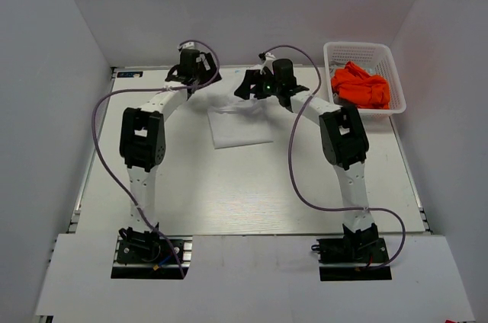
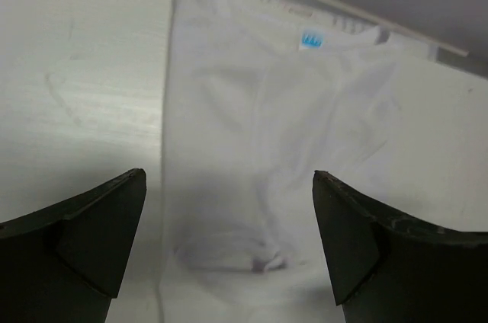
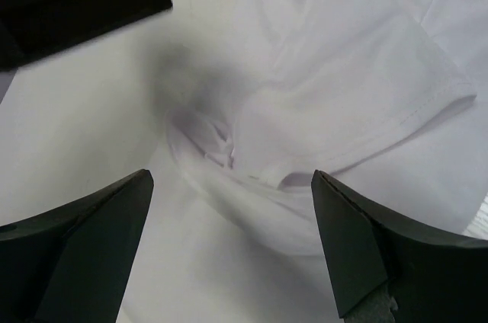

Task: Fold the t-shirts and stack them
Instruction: Fold the folded rectangular tshirt in 1/3 of the way

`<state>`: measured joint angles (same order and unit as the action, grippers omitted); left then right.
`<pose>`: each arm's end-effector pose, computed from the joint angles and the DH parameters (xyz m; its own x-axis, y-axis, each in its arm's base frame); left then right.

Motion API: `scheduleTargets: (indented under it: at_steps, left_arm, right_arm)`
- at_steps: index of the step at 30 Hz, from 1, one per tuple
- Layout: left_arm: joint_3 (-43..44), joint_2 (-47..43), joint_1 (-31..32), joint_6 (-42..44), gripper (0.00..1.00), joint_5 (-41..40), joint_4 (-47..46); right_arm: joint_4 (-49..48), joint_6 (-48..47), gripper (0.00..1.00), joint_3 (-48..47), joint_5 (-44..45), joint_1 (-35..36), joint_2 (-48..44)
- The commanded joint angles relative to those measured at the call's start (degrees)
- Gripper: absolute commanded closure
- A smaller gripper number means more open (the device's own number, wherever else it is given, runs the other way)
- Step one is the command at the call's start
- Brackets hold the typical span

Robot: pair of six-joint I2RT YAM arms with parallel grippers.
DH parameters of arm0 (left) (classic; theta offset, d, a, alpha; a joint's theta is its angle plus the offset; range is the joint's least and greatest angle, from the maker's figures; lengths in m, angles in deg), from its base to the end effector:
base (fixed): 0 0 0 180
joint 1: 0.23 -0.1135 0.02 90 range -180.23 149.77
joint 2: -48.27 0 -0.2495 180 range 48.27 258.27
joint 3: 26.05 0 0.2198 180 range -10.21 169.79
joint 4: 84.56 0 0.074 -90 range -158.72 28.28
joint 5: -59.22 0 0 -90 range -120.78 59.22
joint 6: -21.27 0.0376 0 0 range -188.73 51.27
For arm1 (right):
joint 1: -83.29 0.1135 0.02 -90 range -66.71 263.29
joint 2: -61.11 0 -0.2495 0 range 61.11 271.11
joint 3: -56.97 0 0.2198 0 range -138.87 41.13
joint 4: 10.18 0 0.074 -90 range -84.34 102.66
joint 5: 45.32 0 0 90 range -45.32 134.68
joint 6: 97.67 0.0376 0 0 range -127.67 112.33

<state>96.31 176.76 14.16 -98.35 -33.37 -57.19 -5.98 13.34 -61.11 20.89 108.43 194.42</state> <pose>0.4720 -0.1193 0.2237 -0.5694 -0.3636 -0.7372 -0.0801 0.9171 -0.3905 0.4511 0.2285 0.2012 -0.5440 0.1071 -0.8322 -0.5764 0.6731 0.4634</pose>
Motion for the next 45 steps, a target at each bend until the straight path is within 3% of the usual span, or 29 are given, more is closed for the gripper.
scheduleTargets:
  at_steps: [1,8,15,19,31,39,42,45]
  left_arm:
    - [-10.9,-13.6,0.1,0.0,0.0,-0.2,0.3]
    - [-38.5,-36.5,1.3,-1.9,0.0,-2.2,2.4]
    - [-49.2,-48.8,1.3,-4.8,0.0,-6.8,11.0]
    - [-53.5,-53.3,1.3,-7.6,0.0,-6.8,11.3]
    - [-54.6,-53.3,1.3,-7.6,0.0,-6.6,12.6]
    - [-52.0,-51.5,1.3,-6.1,0.0,-5.6,13.8]
    - [-52.0,-51.0,1.3,-4.8,0.0,-3.1,13.8]
    - [-51.0,-48.9,1.3,-3.6,0.0,1.3,12.5]
  right_arm:
    - [1.0,-5.2,0.1,3.6,-0.5,0.3,-7.7]
    - [3.4,-6.2,0.1,16.0,-3.6,2.3,-14.8]
    - [4.3,-4.8,0.1,12.9,-4.9,4.3,-8.9]
    - [2.5,-3.4,0.1,9.8,-2.7,4.7,-4.7]
    - [-3.0,1.1,0.1,-2.5,5.5,4.3,4.6]
    - [-1.0,3.3,0.1,-18.3,13.9,3.7,12.7]
    - [0.1,2.5,0.1,-17.3,13.3,3.4,9.2]
    - [0.0,0.5,0.1,-8.6,13.9,3.6,0.7]
